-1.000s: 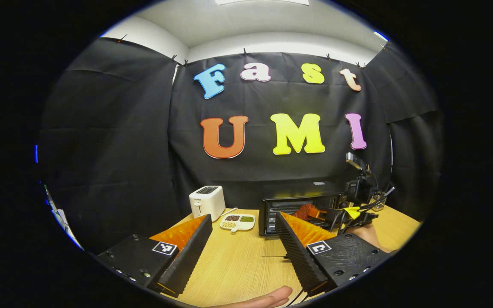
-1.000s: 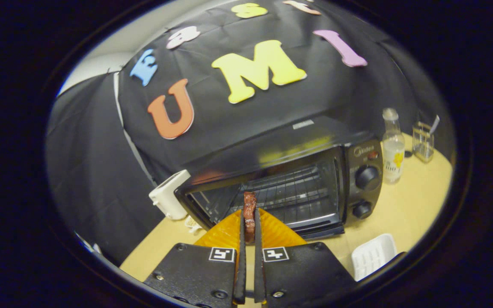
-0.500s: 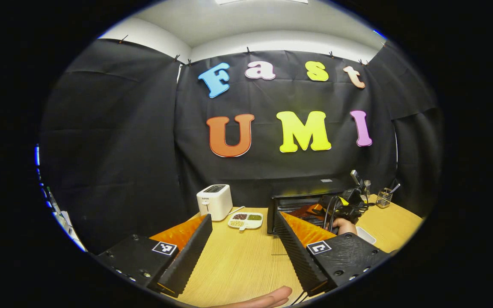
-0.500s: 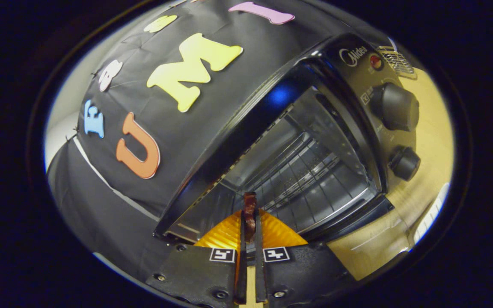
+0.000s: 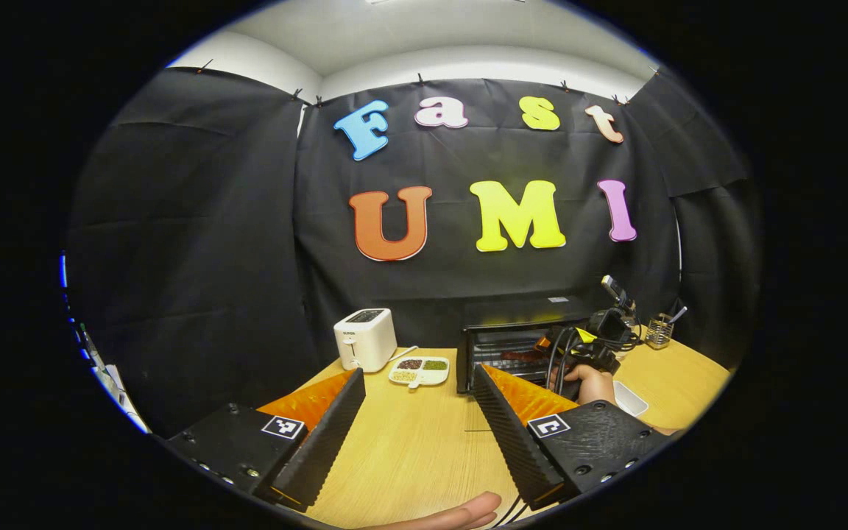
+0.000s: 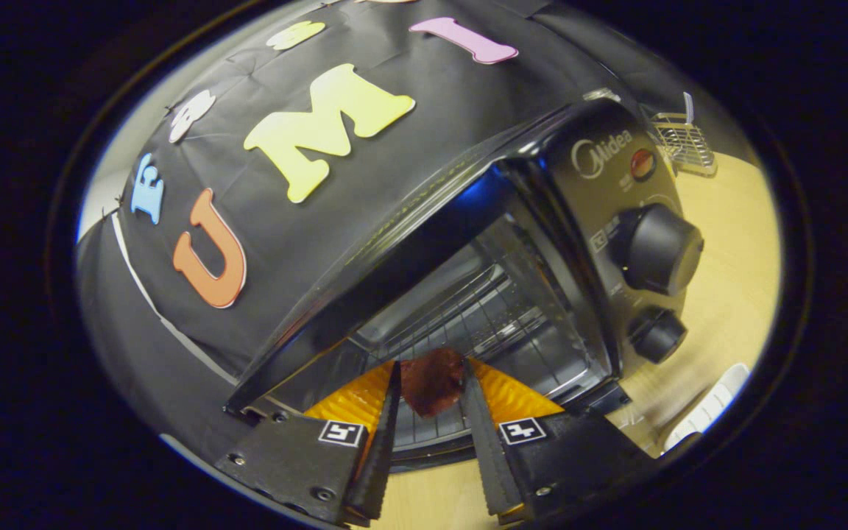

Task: Open the electric oven with the left hand, put the food in, and close the electric oven.

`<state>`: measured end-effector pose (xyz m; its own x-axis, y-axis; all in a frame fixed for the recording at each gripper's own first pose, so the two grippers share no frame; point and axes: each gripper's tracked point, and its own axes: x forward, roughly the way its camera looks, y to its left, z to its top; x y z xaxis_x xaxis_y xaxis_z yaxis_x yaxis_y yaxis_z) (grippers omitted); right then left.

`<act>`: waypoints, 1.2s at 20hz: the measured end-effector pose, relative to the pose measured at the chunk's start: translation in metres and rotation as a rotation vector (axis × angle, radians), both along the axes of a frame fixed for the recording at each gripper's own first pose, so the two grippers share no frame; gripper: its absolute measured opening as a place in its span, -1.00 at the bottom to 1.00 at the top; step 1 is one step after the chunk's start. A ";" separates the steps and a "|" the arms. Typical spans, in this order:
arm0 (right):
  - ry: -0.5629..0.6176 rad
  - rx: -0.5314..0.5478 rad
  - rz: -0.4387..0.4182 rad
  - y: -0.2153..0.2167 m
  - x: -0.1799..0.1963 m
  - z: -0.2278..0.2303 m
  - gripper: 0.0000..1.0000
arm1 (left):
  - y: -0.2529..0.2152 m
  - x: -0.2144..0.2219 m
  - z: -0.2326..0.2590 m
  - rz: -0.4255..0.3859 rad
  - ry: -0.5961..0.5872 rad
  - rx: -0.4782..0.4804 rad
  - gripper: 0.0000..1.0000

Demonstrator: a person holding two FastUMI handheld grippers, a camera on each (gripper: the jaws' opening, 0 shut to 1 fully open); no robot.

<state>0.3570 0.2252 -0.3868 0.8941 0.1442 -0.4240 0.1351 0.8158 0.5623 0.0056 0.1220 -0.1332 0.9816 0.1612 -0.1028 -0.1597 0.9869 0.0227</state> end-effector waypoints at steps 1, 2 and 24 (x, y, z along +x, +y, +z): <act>-0.010 -0.030 -0.005 -0.005 -0.004 0.003 0.13 | 0.000 -0.002 0.000 -0.002 0.000 0.000 0.89; -0.027 -0.072 -0.013 -0.011 -0.009 0.008 0.16 | -0.001 -0.004 0.000 -0.005 -0.001 0.000 0.89; -0.306 -0.370 0.147 -0.049 -0.205 0.197 0.99 | -0.046 -0.034 0.008 -0.120 -0.016 -0.001 0.89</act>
<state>0.1517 0.1763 -0.1902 0.9670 0.1672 -0.1920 -0.1220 0.9662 0.2272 -0.0281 0.0757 -0.1253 0.9954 0.0420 -0.0866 -0.0404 0.9990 0.0198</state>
